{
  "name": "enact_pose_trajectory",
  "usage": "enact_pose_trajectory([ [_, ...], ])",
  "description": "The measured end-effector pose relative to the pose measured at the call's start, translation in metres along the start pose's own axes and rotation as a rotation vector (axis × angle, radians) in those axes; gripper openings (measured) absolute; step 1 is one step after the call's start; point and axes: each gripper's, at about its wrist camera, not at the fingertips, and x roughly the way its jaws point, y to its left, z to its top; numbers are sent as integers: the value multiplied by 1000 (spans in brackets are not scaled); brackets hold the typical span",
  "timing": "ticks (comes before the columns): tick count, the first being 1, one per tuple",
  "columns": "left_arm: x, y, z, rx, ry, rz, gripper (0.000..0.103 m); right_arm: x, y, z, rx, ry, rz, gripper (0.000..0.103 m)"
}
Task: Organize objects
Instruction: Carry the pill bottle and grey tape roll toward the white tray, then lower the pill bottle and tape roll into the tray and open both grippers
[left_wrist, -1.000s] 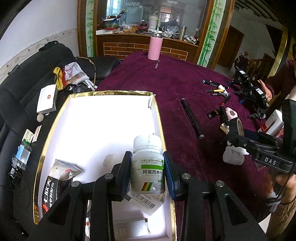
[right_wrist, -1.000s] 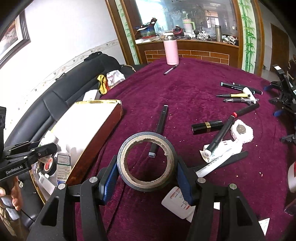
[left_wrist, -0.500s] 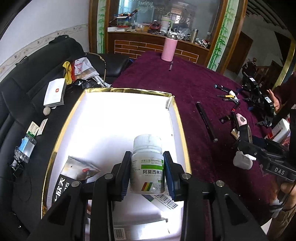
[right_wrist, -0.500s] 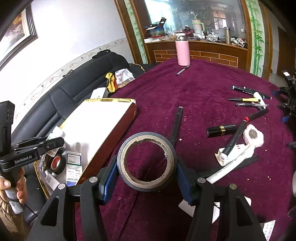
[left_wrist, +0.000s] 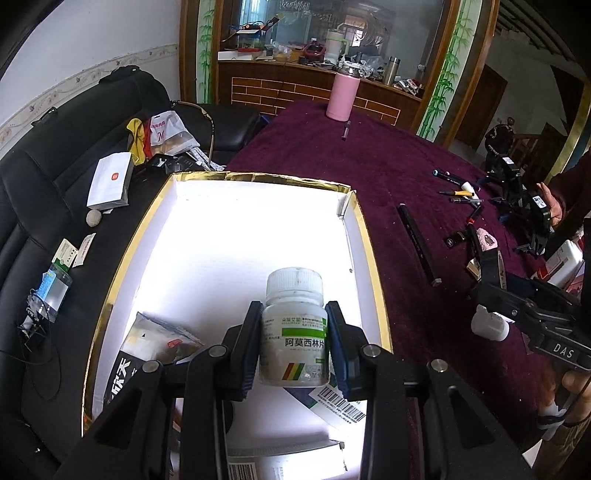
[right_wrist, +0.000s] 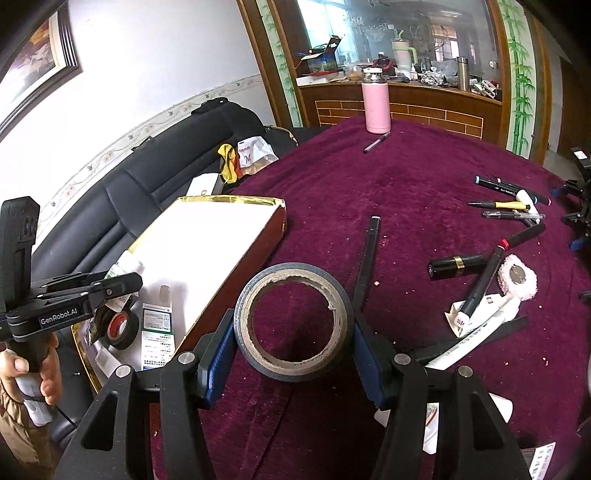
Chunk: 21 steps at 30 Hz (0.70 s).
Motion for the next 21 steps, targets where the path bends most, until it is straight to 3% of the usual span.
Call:
enact_pose_trajectory([
  [21, -1, 34, 11, -33, 0, 29, 33, 12, 32, 12, -67, -6, 77, 63],
])
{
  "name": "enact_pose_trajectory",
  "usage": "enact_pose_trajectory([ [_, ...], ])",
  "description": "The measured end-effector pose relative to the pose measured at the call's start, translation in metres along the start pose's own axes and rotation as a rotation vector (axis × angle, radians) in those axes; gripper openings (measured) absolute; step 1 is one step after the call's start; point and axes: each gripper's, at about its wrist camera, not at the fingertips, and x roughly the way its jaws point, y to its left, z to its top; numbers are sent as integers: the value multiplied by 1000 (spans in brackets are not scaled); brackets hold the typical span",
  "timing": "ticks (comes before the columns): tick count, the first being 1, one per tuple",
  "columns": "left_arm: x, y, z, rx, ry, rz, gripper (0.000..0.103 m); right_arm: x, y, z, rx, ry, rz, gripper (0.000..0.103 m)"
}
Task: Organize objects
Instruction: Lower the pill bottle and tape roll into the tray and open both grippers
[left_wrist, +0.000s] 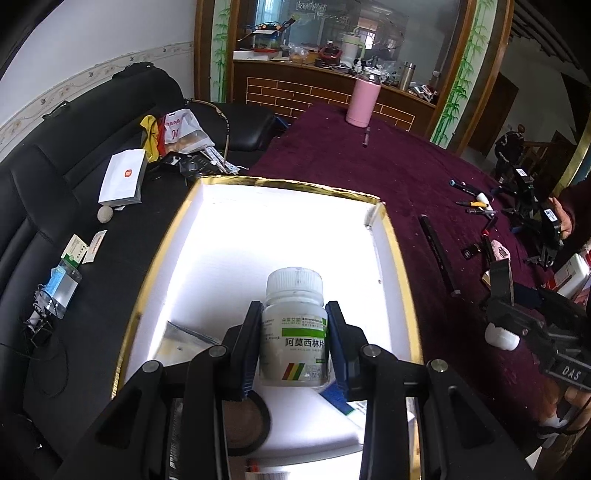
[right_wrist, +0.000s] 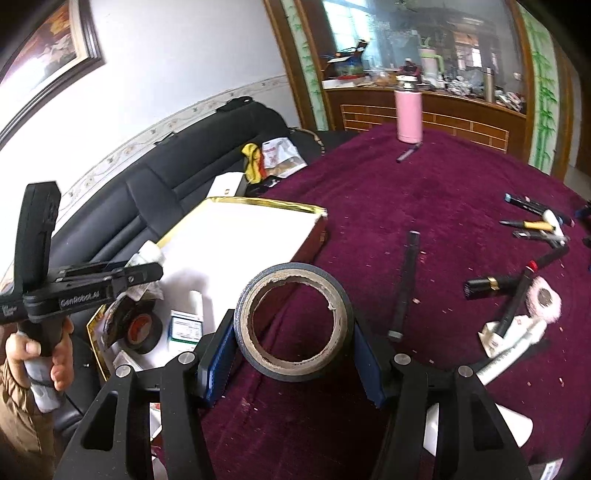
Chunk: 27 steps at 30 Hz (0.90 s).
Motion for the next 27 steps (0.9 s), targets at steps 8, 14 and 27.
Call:
enact_pose_trajectory([
  [8, 15, 26, 18, -37, 24, 13, 33, 22, 30, 12, -83, 17, 41, 63],
  [14, 28, 40, 25, -60, 40, 24, 33, 43, 45, 19, -114, 54, 54, 64],
  [27, 55, 52, 21, -73, 109, 63, 33, 110, 84, 32, -259, 166, 8, 64],
])
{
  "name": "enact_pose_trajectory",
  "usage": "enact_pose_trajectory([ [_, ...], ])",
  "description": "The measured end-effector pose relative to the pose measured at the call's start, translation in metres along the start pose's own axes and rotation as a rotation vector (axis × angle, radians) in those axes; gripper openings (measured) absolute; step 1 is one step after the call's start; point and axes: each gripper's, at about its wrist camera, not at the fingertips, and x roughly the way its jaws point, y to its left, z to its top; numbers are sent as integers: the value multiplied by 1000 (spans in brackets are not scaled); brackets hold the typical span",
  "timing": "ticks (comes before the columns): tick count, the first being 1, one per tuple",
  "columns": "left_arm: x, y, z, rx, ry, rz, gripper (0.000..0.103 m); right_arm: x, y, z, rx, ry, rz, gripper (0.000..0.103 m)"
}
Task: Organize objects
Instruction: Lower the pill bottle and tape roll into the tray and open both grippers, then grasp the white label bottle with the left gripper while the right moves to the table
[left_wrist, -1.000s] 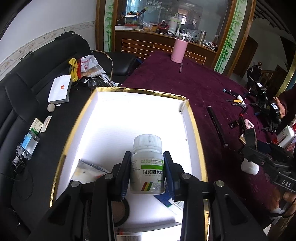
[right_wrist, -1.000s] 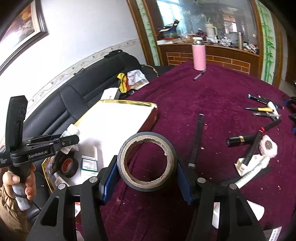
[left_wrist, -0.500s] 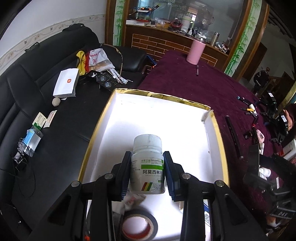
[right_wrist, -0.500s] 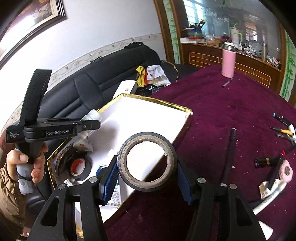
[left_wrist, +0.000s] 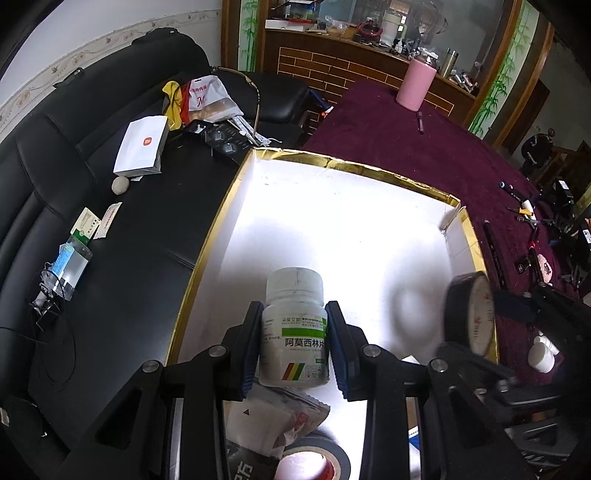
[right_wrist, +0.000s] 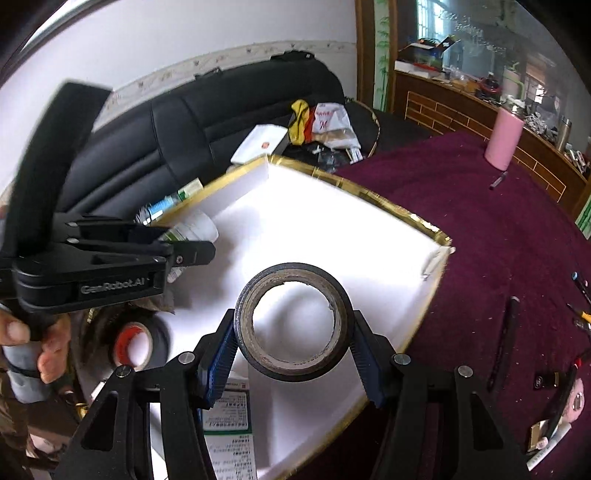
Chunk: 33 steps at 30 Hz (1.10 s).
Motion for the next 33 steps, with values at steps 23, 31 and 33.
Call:
enact_pose_trajectory([
  [23, -27, -9, -2, -57, -83, 17, 48, -50, -22, -18, 135, -136, 49, 85],
  [31, -59, -56, -11, -2, -160, -59, 52, -93, -52, -51, 220, -187, 33, 89],
  [33, -61, -72, -13, 26, -158, -83, 52, -103, -62, -64, 242, -191, 18, 90],
])
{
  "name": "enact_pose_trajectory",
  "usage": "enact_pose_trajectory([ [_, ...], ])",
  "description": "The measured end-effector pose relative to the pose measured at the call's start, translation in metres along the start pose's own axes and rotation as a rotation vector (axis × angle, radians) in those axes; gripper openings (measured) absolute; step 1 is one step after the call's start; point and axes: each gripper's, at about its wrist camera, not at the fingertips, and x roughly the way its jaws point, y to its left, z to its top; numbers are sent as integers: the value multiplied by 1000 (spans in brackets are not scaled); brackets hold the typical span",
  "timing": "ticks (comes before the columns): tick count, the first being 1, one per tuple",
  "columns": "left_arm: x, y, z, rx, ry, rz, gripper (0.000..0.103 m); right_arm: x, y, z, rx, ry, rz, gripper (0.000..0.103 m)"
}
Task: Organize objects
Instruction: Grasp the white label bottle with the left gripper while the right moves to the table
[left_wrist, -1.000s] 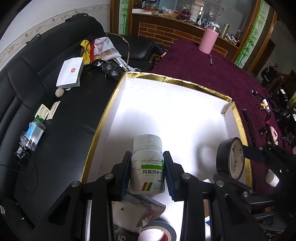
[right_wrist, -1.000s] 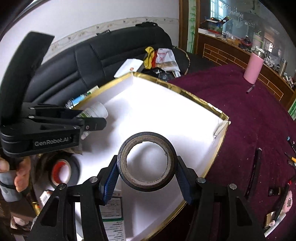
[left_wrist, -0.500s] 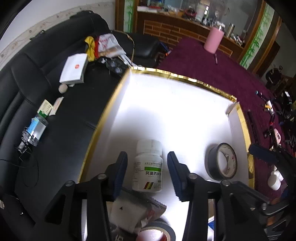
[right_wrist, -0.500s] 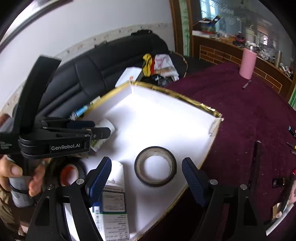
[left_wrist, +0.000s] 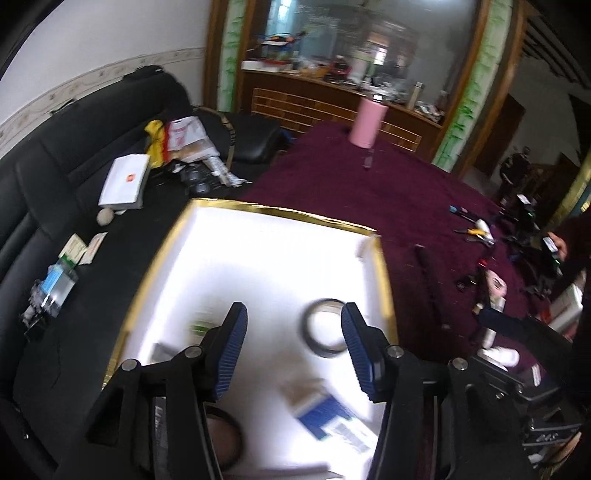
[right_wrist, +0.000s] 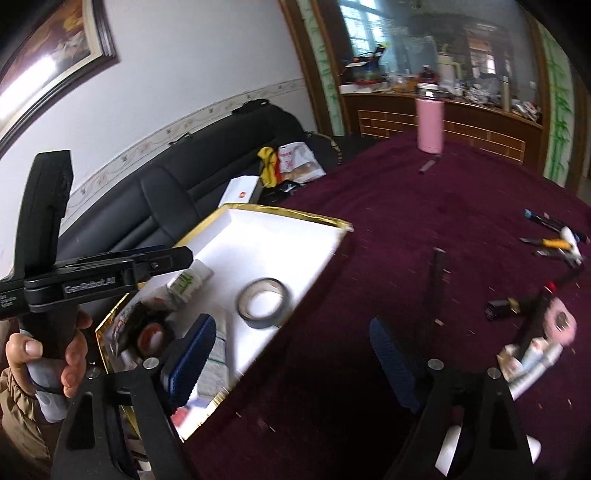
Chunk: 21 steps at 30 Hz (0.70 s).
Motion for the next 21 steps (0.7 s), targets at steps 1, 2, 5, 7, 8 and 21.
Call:
enact_pose_trajectory([
  [1, 0, -8, -1, 12, 6, -15, 53, -5, -6, -2, 9, -2, -9, 91],
  [2, 1, -18, -4, 27, 14, -30, 53, -10, -12, -6, 19, -4, -20, 91],
  [5, 3, -46, -10, 79, 33, -67, 55, -26, -32, -18, 49, -1, -44, 94],
  [7, 5, -65, -16, 111, 45, -100, 58, -36, -45, -27, 60, 1, -64, 97],
  [8, 7, -75, -19, 128, 55, -123, 60, -41, -52, -32, 63, 1, -76, 100],
  [21, 21, -141, -63, 231, 191, -295, 66, -90, -115, -73, 218, -31, -195, 103],
])
